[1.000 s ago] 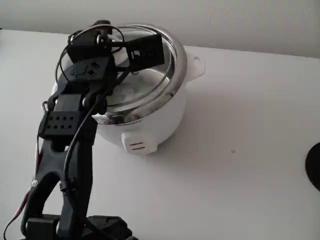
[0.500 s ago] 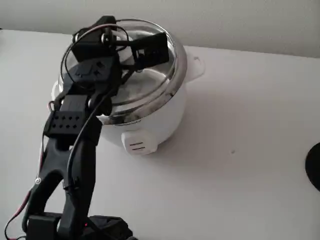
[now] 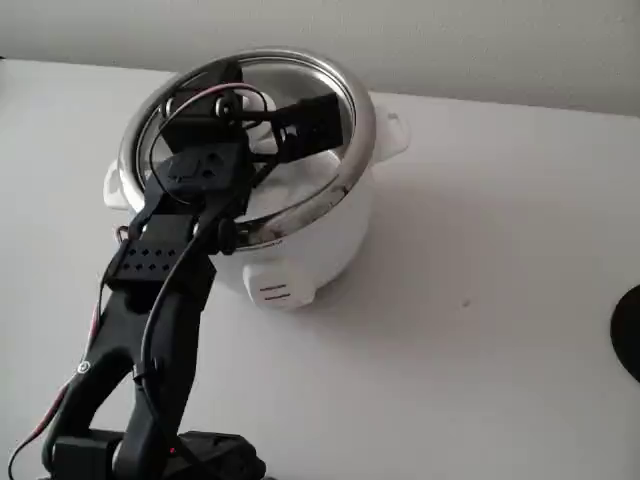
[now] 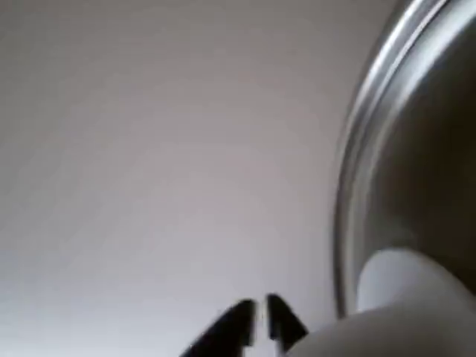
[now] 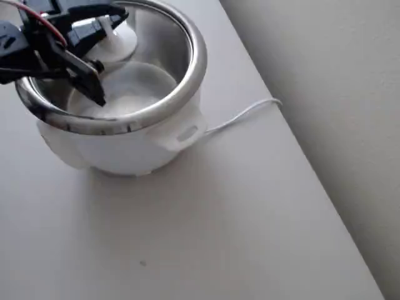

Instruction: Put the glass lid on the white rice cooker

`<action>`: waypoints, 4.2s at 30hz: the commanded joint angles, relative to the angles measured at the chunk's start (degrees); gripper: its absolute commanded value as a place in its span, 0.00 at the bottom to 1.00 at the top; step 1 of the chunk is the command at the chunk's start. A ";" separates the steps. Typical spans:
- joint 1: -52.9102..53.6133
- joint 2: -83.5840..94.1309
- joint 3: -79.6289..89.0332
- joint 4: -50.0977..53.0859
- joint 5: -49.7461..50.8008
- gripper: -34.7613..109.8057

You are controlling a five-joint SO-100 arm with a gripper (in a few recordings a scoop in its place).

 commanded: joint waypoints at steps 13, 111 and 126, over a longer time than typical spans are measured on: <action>1.41 15.38 12.22 15.03 -4.75 0.37; 17.40 70.58 51.77 76.29 -12.30 0.24; 17.40 70.58 51.77 76.29 -12.30 0.24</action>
